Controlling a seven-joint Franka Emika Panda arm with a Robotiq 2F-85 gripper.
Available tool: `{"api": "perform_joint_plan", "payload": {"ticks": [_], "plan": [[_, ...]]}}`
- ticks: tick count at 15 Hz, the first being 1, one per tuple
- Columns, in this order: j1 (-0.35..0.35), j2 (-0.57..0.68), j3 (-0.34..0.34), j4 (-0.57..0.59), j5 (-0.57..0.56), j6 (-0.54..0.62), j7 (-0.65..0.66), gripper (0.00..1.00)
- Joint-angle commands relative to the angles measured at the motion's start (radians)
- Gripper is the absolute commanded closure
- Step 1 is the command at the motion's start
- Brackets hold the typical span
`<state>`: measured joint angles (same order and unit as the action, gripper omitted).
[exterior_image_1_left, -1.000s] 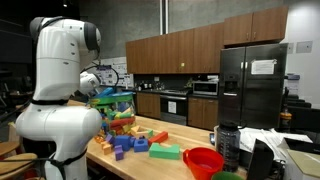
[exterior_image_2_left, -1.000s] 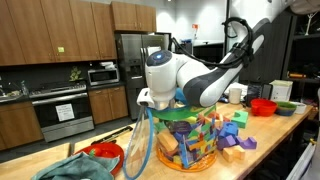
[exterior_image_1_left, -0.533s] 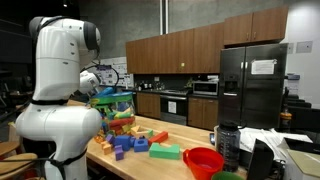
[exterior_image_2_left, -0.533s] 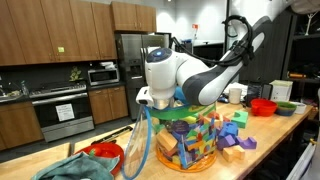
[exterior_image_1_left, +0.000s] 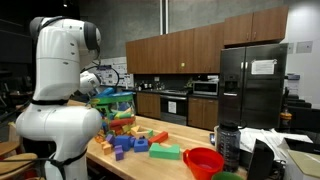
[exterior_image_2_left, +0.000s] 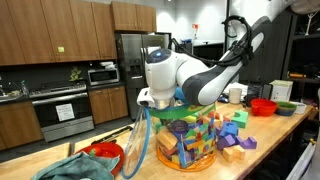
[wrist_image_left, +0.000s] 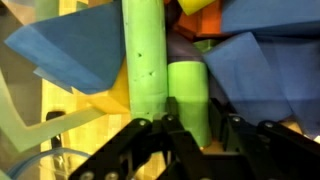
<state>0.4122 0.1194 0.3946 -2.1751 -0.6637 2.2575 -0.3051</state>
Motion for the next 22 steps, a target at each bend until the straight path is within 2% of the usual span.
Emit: {"api": "perform_joint_plan", "payload": {"ticks": [1,3,8,14,22], "plan": [[-0.012,-0.004,-0.011,-0.014,-0.002,-0.032,-0.053,0.9],[-0.016,-0.012,-0.013,-0.004,0.008,-0.054,-0.084,0.9],[-0.035,-0.039,-0.007,0.059,0.137,-0.149,-0.272,0.9],[-0.037,-0.058,-0.016,0.124,0.086,-0.303,-0.362,0.9],[-0.044,-0.099,-0.021,0.153,0.026,-0.419,-0.413,0.9]]}}
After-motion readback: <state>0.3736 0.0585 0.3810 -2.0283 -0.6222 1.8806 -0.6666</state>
